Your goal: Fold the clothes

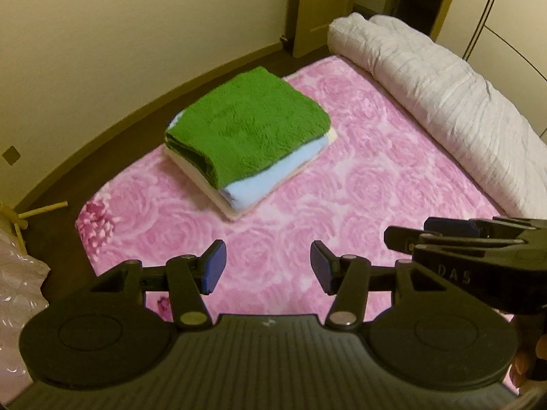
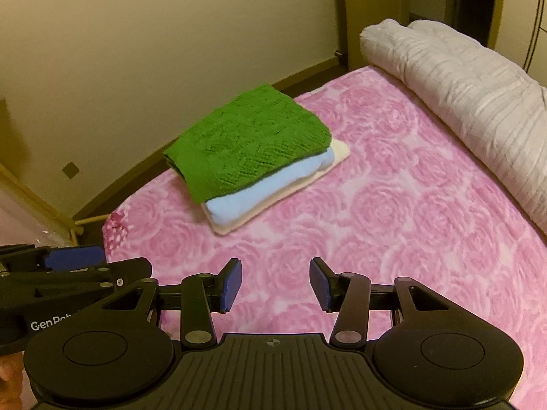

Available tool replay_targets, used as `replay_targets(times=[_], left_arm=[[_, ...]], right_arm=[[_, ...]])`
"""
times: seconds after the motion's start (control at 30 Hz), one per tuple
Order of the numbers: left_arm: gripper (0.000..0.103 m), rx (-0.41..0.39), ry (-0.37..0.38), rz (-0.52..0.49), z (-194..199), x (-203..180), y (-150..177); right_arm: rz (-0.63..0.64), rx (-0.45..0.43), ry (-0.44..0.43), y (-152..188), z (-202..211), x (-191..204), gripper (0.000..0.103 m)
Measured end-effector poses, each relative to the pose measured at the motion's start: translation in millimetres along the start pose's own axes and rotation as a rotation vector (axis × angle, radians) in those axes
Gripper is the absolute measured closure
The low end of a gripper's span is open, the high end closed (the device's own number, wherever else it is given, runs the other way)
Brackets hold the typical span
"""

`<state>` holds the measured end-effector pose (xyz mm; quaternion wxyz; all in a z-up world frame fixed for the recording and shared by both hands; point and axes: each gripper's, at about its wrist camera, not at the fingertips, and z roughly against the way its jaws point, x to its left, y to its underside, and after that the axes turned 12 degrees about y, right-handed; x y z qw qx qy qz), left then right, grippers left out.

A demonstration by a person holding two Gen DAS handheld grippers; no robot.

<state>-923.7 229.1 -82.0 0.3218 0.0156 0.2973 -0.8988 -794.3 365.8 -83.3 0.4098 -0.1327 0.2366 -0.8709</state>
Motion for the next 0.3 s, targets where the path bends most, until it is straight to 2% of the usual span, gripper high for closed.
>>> replay_targets(times=[0.3], left_arm=[[0.053,-0.006,-0.019,-0.002,-6,10,-11]], right_arm=[[0.005,-0.014,-0.015,-15,-6,10,0.055]])
